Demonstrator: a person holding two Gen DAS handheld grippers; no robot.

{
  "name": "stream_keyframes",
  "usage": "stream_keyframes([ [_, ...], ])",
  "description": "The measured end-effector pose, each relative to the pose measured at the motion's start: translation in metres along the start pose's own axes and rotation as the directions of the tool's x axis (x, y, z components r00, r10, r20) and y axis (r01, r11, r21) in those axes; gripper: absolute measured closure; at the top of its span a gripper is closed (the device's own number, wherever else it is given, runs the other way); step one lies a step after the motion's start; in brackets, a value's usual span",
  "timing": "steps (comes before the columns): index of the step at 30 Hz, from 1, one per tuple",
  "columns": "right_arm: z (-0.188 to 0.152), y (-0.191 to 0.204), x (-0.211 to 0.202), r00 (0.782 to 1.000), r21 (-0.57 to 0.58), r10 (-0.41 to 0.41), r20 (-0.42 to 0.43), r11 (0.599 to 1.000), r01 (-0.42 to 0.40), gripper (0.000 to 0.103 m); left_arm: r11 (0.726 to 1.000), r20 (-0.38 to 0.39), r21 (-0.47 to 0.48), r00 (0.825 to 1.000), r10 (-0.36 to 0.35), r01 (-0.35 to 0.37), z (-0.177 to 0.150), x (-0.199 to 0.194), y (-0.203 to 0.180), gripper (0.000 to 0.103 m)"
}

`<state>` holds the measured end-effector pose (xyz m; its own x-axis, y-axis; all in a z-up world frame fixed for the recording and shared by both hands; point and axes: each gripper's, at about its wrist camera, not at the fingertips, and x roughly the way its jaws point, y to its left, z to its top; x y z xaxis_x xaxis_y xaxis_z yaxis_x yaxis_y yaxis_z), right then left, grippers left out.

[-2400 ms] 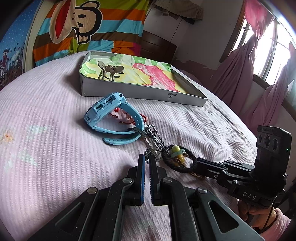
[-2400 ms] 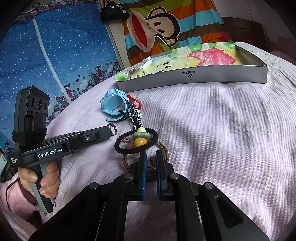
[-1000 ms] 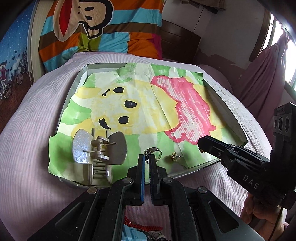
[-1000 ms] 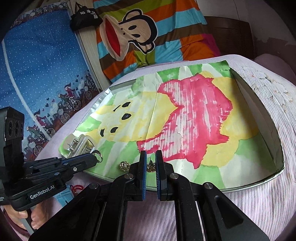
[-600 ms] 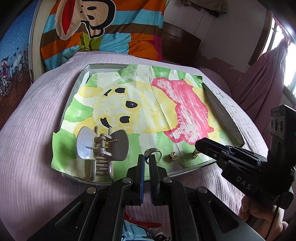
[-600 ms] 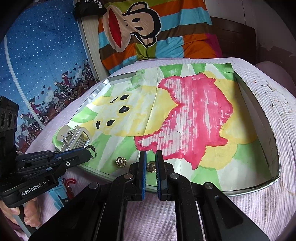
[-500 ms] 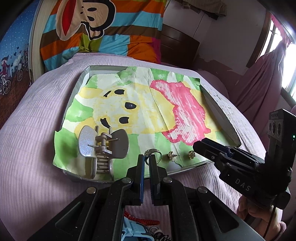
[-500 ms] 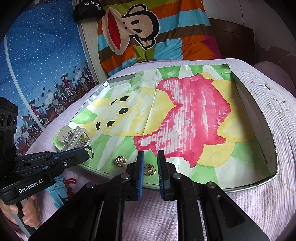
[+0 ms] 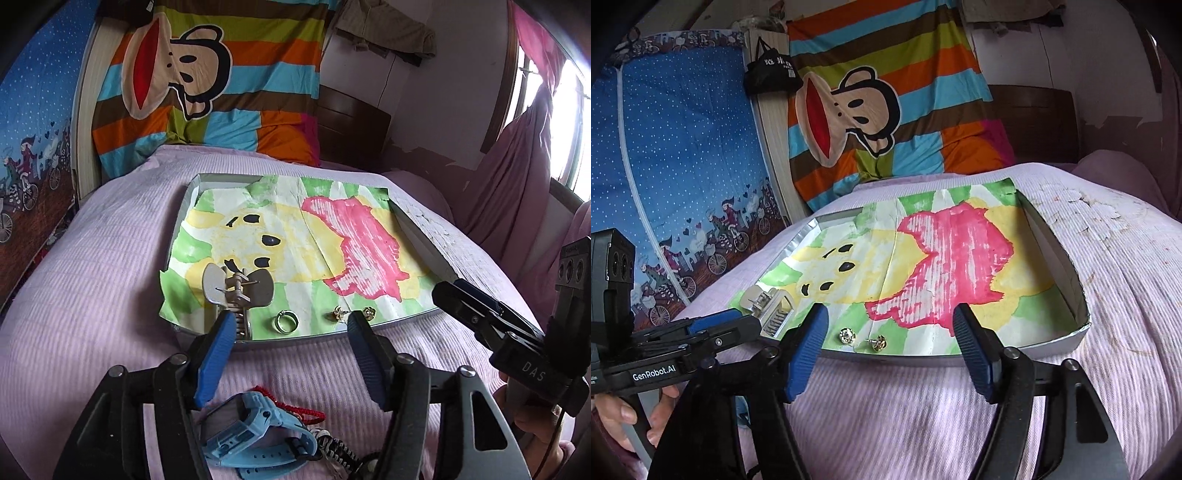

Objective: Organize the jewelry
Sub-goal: 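Move the ring and earring over the silver tray and open both tools to release them, then withdraw both open tools from the tray toward the watch and hair ties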

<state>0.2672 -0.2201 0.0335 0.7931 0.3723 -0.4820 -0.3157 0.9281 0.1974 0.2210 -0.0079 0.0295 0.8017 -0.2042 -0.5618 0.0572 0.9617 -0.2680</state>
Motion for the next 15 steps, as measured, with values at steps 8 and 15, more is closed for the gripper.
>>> stream_keyframes([
  [8,-0.014,0.003,-0.045,0.993,0.047,0.01,0.115,0.999,-0.015,0.003,0.999,0.112,0.022,0.993,0.047,-0.05,-0.013,-0.043,0.006,0.003],
  [15,-0.031,0.012,-0.077,0.985,0.028,0.012,0.171,0.999,-0.017,0.001,0.998,0.189,0.013,0.98,0.063,-0.067,-0.026,-0.072,0.009,0.0],
])
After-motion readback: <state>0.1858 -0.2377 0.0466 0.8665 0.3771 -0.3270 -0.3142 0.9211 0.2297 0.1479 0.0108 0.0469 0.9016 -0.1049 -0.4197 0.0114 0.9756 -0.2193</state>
